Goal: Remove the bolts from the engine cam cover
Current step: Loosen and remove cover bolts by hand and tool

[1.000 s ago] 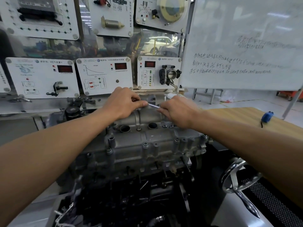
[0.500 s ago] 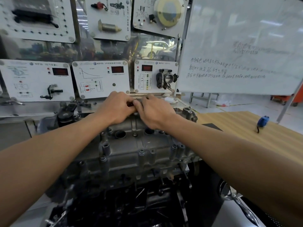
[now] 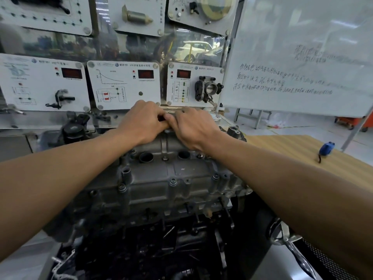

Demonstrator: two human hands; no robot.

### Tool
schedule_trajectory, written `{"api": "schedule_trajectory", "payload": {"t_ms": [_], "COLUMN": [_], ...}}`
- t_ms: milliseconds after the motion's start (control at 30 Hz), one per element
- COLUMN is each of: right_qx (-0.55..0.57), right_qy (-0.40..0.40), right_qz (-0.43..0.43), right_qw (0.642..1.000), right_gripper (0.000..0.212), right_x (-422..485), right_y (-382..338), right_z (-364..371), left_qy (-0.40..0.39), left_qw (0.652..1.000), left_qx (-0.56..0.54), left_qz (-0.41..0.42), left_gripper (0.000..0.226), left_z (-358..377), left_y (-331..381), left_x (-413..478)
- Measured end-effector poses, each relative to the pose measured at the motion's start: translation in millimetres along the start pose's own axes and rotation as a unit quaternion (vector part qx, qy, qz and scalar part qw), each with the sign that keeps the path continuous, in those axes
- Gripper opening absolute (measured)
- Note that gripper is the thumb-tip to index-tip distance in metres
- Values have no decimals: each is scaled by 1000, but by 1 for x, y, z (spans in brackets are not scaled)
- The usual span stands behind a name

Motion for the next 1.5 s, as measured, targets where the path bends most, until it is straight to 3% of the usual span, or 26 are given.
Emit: {"api": "schedule_trajectory", "payload": {"t_ms": [233,533,767,967,1267,1500], "right_qx": [-11,25,72,56,90,72], "right_qy": [22,16,15,24,-24,-51], "right_qz": [-37,-95,-85,-85,-88,-131], "right_qw": [999,995,994,994,992,987], "right_gripper": [63,52,57,56,50,53], "right_x": [4,15,-4,5,21,22], "right_y": [5,10,12,13,15,11], "right_z": [-1,-2,-14,-8,-1,-4], "left_qy": [1,10,-4,16,-17,-9], "left_qw": [1000,999,999,999,995,998], "left_qx": [16,29,35,38,31,31], "left_qz": [-21,-45,-13,-35,-92,-61], "left_gripper": [32,37,49,43,38,42], "left_z": [0,-3,-3,-3,3,2], "left_y": [3,-2,17,11,-6,-3], "left_x": [3,11,0,4,14,16]}}
Point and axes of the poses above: each hand's wrist, its own x-axis towards the middle knuckle, its own z-axis out of the palm, y = z × x, the point moved 10 cm from there along x, towards the middle knuckle, and after that the axes turned 6 degrees about -y, right-handed, at the moved point
